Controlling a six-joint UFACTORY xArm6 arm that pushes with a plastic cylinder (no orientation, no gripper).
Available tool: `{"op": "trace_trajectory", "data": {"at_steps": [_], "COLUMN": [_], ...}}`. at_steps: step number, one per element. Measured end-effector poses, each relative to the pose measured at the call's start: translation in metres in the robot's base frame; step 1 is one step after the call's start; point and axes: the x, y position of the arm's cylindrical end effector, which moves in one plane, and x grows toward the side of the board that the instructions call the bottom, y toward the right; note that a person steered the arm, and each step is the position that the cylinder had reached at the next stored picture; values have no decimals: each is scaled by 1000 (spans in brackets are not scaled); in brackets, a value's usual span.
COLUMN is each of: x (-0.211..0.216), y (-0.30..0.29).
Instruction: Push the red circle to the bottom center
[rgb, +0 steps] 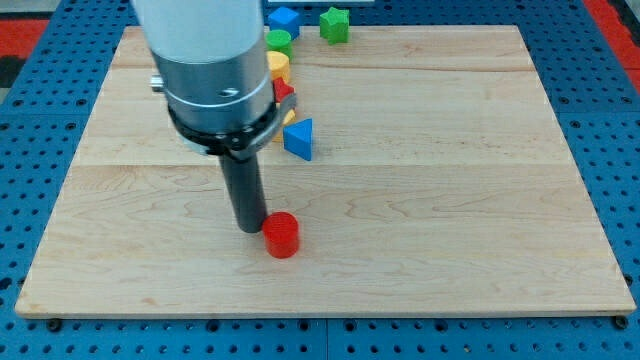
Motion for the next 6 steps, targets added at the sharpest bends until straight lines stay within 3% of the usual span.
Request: {"op": "trace_trajectory", "data": {"at_steps": [1,3,5,6], "x": [-21,16,-65,-120], "y": [15,35,94,95]}}
